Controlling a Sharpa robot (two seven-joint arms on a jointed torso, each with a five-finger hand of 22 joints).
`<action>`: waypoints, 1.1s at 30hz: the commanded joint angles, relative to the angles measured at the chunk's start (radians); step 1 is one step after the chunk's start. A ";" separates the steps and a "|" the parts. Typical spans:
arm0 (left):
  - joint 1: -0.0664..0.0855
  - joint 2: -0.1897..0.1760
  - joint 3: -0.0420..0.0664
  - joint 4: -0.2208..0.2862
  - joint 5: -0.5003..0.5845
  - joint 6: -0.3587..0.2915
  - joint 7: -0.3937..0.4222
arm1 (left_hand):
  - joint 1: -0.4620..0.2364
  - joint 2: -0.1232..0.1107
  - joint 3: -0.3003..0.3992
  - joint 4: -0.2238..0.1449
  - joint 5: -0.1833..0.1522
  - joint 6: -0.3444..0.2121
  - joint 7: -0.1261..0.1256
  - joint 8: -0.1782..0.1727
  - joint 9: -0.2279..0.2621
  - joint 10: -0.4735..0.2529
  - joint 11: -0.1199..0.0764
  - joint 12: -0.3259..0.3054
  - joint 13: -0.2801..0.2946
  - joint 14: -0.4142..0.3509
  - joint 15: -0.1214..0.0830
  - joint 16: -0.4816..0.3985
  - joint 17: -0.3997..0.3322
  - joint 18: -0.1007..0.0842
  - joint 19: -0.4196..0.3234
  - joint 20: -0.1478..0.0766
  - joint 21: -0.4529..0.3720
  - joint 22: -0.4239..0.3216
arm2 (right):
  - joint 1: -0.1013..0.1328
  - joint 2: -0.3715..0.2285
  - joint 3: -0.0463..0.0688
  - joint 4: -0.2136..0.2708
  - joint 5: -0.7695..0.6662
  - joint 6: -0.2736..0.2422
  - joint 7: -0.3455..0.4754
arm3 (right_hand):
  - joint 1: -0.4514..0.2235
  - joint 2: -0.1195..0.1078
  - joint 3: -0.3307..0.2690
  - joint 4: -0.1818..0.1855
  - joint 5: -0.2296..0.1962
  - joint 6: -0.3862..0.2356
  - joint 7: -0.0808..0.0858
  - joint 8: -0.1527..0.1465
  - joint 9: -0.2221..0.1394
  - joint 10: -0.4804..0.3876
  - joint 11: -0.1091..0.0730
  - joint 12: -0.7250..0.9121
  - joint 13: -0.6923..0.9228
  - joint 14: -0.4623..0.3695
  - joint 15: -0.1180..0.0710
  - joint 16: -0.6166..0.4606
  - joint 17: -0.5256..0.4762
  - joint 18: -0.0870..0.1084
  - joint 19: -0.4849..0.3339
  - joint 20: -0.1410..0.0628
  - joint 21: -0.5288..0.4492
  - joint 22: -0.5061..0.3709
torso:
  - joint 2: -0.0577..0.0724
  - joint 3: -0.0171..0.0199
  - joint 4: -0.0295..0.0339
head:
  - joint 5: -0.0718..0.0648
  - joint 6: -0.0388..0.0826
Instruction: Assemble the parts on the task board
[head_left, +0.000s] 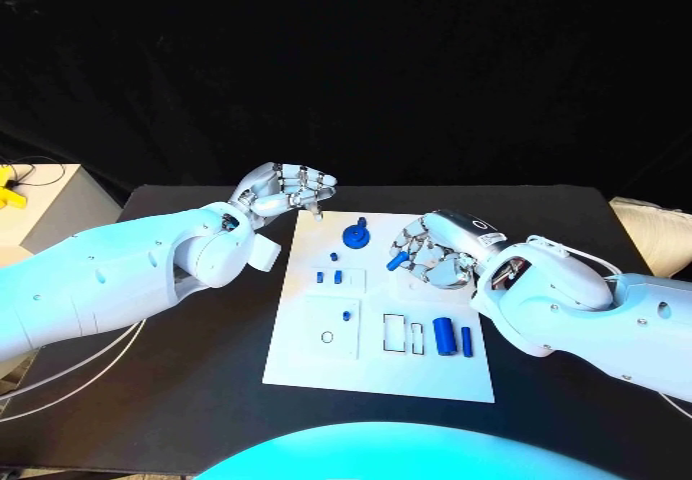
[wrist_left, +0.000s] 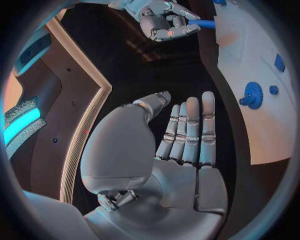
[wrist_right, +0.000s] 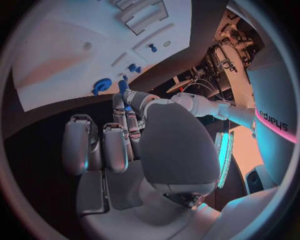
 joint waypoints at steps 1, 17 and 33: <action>0.000 0.005 0.001 0.001 0.009 0.016 0.012 | 0.004 0.006 -0.007 0.002 0.001 -0.005 -0.004 0.000 -0.002 -0.007 0.000 -0.003 -0.002 0.001 0.007 -0.005 -0.001 0.015 0.009 -0.001 -0.001 -0.001 | -0.015 0.033 -0.003 0.000 0.014 0.001 0.034 | -0.007 -0.002 0.009 -0.002 -0.002 0.002 0.007 0.061 0.100 0.019 -0.018 -0.005 0.000 0.029 -0.006 -0.005 -0.002 -0.018 0.049 -0.009 0.000 0.176 | 0.001 -0.0011 0.0002 | 0.011 -0.005; -0.002 0.013 0.001 0.000 0.013 0.021 0.014 | 0.005 0.006 -0.007 0.002 0.000 -0.003 -0.004 0.002 -0.001 -0.007 0.000 -0.002 -0.002 0.001 0.007 -0.005 -0.001 0.015 0.010 -0.001 -0.002 -0.002 | -0.100 0.203 -0.016 -0.054 -0.053 0.056 0.064 | -0.011 -0.002 0.016 -0.009 0.002 -0.002 0.008 0.063 0.105 0.019 -0.017 -0.011 0.001 0.027 -0.006 -0.010 -0.010 -0.016 0.047 -0.009 -0.012 0.173 | 0.002 -0.0016 0.0022 | 0.038 -0.014; -0.002 0.016 0.001 0.001 0.014 0.024 0.013 | 0.005 0.006 -0.007 0.002 0.000 -0.003 -0.004 0.002 -0.001 -0.007 0.000 -0.002 -0.002 0.001 0.007 -0.005 -0.001 0.015 0.010 -0.001 -0.002 -0.002 | -0.152 0.277 -0.021 -0.111 -0.104 0.123 0.044 | -0.015 -0.004 0.018 -0.015 0.004 -0.004 0.009 0.064 0.109 0.019 -0.016 -0.014 0.001 0.027 -0.005 -0.011 -0.012 -0.015 0.045 -0.009 -0.017 0.172 | 0.003 0.0001 0.0012 | 0.053 -0.027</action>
